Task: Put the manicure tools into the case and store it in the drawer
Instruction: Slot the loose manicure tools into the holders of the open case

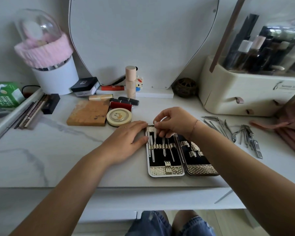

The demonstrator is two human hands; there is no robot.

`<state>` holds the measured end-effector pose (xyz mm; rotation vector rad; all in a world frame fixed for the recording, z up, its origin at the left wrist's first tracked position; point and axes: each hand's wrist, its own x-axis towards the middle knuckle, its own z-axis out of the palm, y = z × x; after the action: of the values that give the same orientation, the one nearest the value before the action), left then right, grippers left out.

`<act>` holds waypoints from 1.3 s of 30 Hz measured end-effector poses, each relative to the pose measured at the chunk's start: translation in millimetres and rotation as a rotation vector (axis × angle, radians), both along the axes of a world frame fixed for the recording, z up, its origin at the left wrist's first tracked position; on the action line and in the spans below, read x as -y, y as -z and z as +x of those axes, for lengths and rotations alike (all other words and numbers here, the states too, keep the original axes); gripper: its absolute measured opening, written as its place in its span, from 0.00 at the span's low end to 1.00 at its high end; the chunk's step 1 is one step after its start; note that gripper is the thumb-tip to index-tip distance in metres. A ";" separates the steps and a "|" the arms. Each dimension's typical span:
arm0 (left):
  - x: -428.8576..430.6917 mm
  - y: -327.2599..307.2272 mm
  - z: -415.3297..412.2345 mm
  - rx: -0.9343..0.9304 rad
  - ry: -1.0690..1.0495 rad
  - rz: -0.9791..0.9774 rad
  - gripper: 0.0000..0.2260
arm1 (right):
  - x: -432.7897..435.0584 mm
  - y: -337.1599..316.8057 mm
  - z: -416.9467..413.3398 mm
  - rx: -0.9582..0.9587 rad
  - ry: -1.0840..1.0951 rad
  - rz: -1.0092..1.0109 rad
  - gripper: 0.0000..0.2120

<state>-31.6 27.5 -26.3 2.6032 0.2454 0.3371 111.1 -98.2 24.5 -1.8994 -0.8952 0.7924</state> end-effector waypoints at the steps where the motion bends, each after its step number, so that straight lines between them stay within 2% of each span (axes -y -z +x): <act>1: 0.0 0.1 0.1 0.000 0.000 0.003 0.23 | -0.9 -0.8 0.1 0.031 -0.013 -0.026 0.01; 3: -0.1 -0.3 0.1 -0.008 0.002 0.011 0.23 | -2.6 -2.1 -1.2 0.195 -0.057 -0.104 0.02; 5: -0.7 0.3 0.2 -0.015 0.002 0.010 0.23 | -3.6 -2.4 -4.1 0.447 -0.120 -0.178 0.04; 7: -0.8 0.4 0.2 -0.015 0.002 0.003 0.24 | -1.1 -2.0 -7.4 0.606 -0.146 -0.184 0.06; 13: 0.5 -0.6 -0.4 -0.003 -0.001 0.000 0.23 | 14.0 -5.1 -7.4 0.612 -0.191 -0.161 0.10; 17: 0.5 -0.9 -0.2 -0.005 -0.002 -0.004 0.23 | 22.6 -6.9 -5.6 0.733 -0.194 -0.150 0.11; 22: 2.1 -2.5 -1.1 -0.010 -0.012 -0.005 0.23 | 33.5 1.9 -8.1 0.763 -0.299 -0.184 0.15; 30: 3.4 -3.7 -1.6 -0.022 -0.021 -0.012 0.22 | 38.5 11.3 -14.3 0.888 -0.342 -0.178 0.16; 39: 4.2 -5.1 -1.7 -0.016 -0.016 -0.012 0.22 | 44.0 13.6 -14.3 0.872 -0.327 -0.122 0.17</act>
<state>-33.3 23.2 -21.2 2.5938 0.2736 0.3202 96.9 -142.2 10.9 -2.2600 -1.7446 0.1519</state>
